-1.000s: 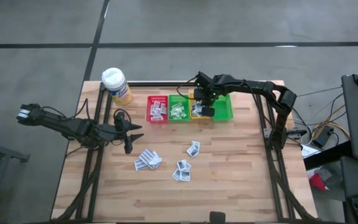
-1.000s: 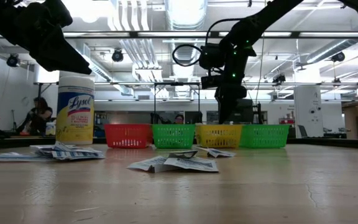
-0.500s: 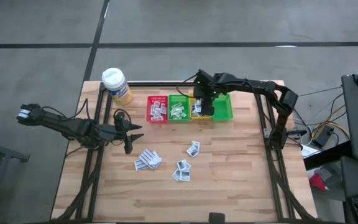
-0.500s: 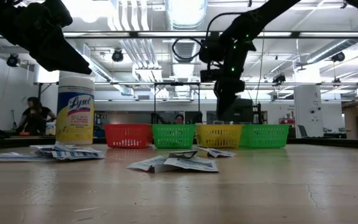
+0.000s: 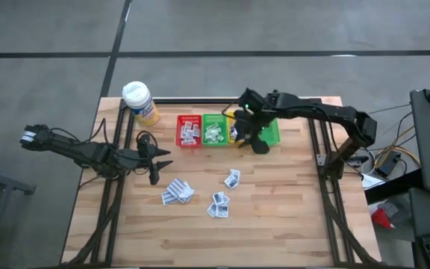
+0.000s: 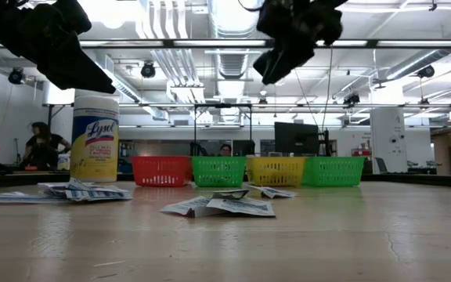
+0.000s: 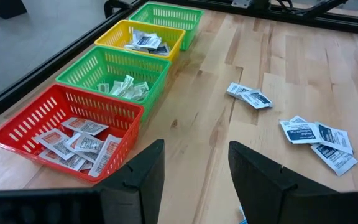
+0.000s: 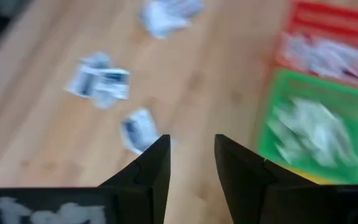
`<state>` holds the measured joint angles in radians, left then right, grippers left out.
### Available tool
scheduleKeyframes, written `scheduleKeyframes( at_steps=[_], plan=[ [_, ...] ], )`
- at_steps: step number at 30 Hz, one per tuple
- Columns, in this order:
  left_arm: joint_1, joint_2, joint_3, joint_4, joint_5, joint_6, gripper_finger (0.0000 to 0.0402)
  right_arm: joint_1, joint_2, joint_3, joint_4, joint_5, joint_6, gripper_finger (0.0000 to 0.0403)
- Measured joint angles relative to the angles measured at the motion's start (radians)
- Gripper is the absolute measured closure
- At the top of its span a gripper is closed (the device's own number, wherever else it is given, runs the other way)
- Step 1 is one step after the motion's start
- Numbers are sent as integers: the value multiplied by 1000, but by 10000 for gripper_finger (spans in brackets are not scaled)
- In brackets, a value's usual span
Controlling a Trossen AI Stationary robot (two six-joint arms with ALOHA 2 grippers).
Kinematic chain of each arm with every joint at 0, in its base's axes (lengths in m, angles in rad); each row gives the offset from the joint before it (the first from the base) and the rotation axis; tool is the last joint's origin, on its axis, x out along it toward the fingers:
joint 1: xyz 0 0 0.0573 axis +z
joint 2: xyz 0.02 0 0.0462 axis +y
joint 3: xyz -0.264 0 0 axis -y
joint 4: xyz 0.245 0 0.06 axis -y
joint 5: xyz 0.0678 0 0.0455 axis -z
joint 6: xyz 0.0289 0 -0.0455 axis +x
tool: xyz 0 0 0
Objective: Pick & Place First Aid Supplies
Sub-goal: Put the alcohol pad into the yellow bin
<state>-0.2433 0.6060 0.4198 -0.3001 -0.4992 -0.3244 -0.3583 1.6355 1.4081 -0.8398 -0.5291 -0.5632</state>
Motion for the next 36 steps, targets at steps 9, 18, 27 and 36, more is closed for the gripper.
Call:
scheduleKeyframes(
  at_steps=[9, 18, 27, 36],
  plan=[
    [0, 0, 0, 0, 0, 19, 229, 152, 27, -12, 21, -4, -180, 292],
    [0, 0, 0, 1, 0, 34, 229, 218, 140, 19, 67, 103, -230, 298],
    [0, 0, 0, 0, 0, 34, 229, 256, 283, 79, 44, 110, -225, 271],
    [0, 0, 0, 0, 0, 34, 229, 289, 420, 152, -62, 115, -227, 236]
  ],
)
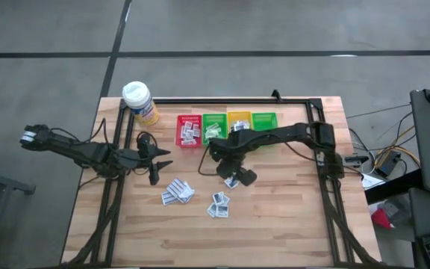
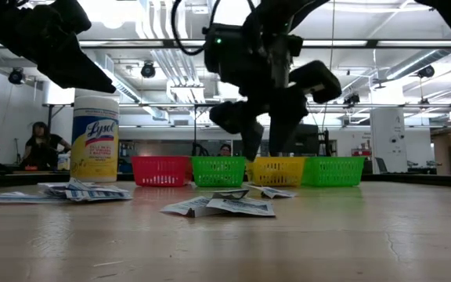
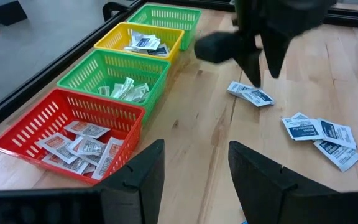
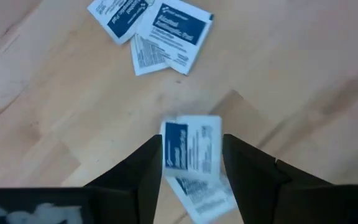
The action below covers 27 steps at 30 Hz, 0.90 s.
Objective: Pick & Place First Aid Supplies
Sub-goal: Put the alcohol pad into the yellow bin
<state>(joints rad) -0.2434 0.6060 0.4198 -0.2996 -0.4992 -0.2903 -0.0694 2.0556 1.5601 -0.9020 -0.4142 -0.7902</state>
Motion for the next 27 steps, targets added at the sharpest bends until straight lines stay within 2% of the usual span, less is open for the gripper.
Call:
scheduleKeyframes(
  at_steps=[6, 19, 23, 27],
  plan=[
    [0, 0, 0, -2, 0, 0, 229, 29, 57, 50, 0, 108, -3, 236],
    [0, 11, 0, -7, 10, -1, 229, 41, 110, 66, -6, 164, 1, 239],
    [0, 19, 0, -8, 10, -1, 229, 48, 122, 66, 5, 235, 9, 239],
    [0, 27, 0, -8, 9, 4, 229, 48, 142, 65, 12, 243, 12, 250]
  ],
)
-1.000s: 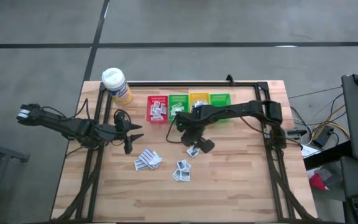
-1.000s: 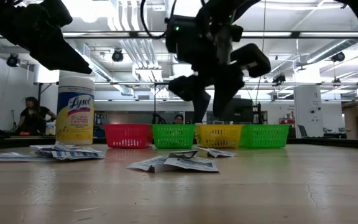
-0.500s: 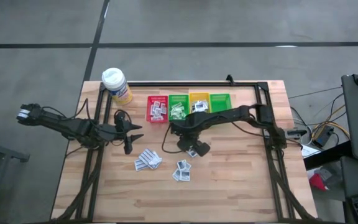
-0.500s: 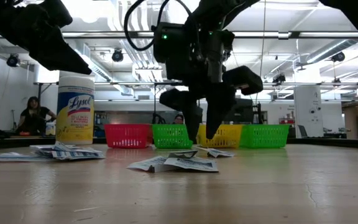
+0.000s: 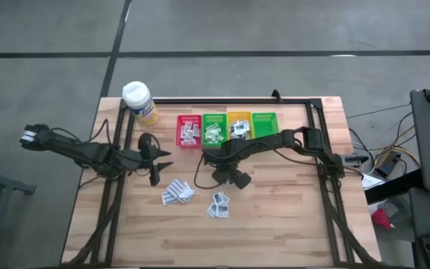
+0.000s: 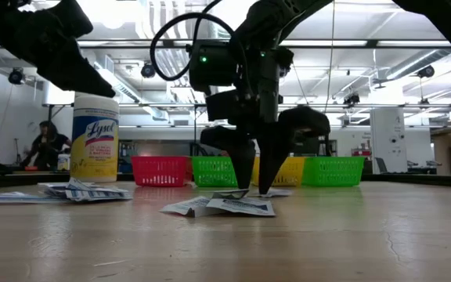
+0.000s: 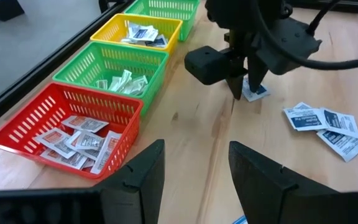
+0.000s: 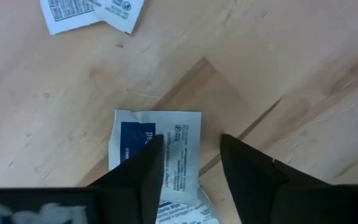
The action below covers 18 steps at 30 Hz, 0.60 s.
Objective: Pick & Place First Aid Supplies
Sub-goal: Put the alcohol pad into the yellow bin
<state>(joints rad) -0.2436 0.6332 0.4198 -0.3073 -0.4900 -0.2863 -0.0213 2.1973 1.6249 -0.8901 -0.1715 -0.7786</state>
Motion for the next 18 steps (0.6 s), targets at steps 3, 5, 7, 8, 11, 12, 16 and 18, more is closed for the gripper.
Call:
scheduleKeyframes(
  at_steps=[3, 5, 7, 8, 11, 12, 16, 18],
  plan=[
    [0, 8, 0, 0, 0, 0, 229, 5, 16, 1, 1, 29, 0, 262],
    [0, 14, 0, -1, 0, 0, 229, 6, 28, 3, 0, 38, 1, 272],
    [0, 21, 0, 0, 0, 0, 229, 6, 35, 5, 0, 39, 1, 283],
    [0, 24, 0, 0, 0, 0, 229, 7, 35, 5, 0, 40, 1, 289],
    [0, 34, 0, 0, -1, 0, 229, 8, 32, 5, 3, 44, 2, 309],
    [0, 37, 0, 0, -1, 0, 229, 8, 32, 5, 4, 44, 6, 317],
    [0, 47, 0, 0, -1, 0, 229, 8, 30, 5, 7, 45, 20, 348],
    [0, 51, 0, 0, -1, 0, 229, 7, 30, 6, 8, 45, 20, 362]
  ],
)
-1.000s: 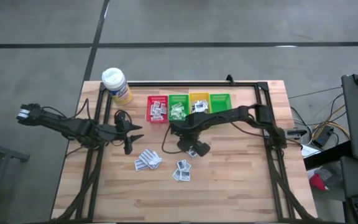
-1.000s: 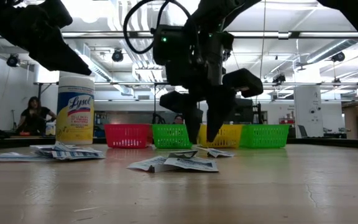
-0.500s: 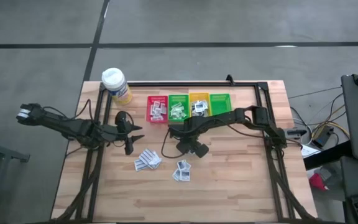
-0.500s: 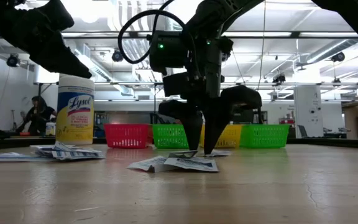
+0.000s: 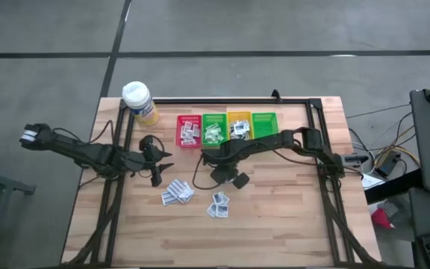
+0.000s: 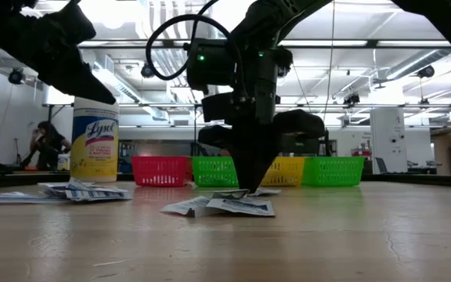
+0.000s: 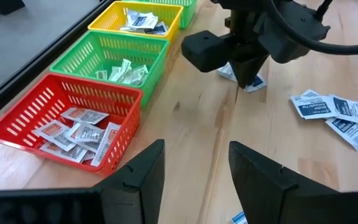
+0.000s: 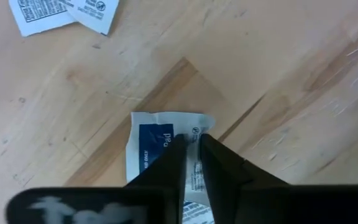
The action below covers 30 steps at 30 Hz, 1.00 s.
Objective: Pick & Place First Aid Supplies
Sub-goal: Put the alcohol pad into the yellow bin
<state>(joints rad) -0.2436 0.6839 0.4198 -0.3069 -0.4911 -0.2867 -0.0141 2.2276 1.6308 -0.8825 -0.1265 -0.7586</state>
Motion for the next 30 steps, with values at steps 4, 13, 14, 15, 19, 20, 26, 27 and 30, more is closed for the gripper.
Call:
scheduleKeyframes(
  at_steps=[4, 13, 14, 15, 19, 20, 26, 27, 30],
  plan=[
    [0, 4, 0, 0, 0, -2, 229, 0, 2, 30, -19, 2, 19, 386],
    [0, 6, 0, 1, 0, -9, 229, -5, 12, 161, -120, -2, 19, 394],
    [0, 6, 0, 1, 0, -9, 229, -8, 12, 176, -137, -2, 19, 394],
    [0, 6, 0, 1, 0, -9, 229, -10, 12, 189, -154, -2, 19, 394],
    [0, 6, 0, 1, 0, -9, 229, -22, 11, 250, -204, -2, 18, 394],
    [0, 6, 0, 1, 0, -9, 229, -25, 10, 266, -218, -3, 17, 394],
    [0, 6, 0, 2, 0, -9, 229, -57, 8, 368, -286, -4, 7, 394],
    [0, 6, 0, 2, 0, -9, 229, -64, 8, 387, -305, -5, 2, 394],
    [0, 6, 0, 1, 0, -9, 229, -93, 8, 444, -362, -9, -6, 394]
  ],
)
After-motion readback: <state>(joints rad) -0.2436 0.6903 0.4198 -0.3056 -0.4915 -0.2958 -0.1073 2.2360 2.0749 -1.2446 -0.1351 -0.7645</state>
